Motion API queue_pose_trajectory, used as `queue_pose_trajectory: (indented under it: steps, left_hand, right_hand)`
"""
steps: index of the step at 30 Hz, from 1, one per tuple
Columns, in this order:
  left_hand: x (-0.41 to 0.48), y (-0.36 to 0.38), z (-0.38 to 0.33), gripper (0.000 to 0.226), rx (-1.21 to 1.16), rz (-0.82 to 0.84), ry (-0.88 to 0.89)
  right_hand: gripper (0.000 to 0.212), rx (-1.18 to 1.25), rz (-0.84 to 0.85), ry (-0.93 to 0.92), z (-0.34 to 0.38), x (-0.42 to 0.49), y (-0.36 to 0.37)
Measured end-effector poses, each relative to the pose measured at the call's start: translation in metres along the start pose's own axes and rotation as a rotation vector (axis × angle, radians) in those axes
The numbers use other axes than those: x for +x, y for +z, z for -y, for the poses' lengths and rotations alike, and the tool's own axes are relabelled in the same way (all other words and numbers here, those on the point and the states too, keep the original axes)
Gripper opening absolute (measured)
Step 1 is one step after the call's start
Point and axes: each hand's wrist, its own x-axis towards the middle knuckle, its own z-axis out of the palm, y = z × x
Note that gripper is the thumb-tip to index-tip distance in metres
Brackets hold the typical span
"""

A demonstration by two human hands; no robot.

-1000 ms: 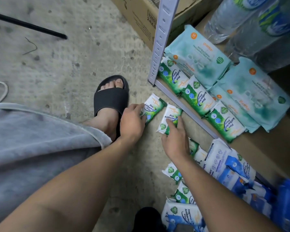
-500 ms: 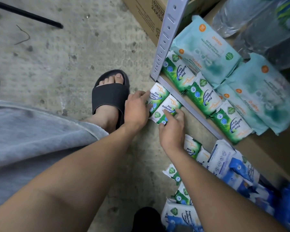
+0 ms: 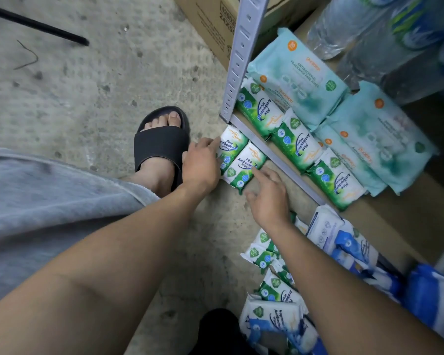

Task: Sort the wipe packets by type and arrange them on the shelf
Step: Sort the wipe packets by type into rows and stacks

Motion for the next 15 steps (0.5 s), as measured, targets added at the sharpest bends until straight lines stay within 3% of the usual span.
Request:
queue_pose_trajectory:
  steps: [7, 12, 15]
  left_hand:
    - [-0.053, 0.01, -0.019, 0.047, -0.025, -0.067, 0.02]
    - [-0.092, 0.031, -0.043, 0.032, -0.185, 0.161, 0.059]
    - [-0.108, 0.048, -0.058, 0.028, -0.242, 0.296, -0.024]
  right_hand:
    - [0.049, -0.113, -0.12, 0.063, -0.051, -0.051, -0.039]
    - [0.043, -0.207, -0.162, 0.103, -0.073, -0.089, -0.052]
    - [0.043, -0.135, -0.175, 0.067, -0.081, -0.104, -0.053]
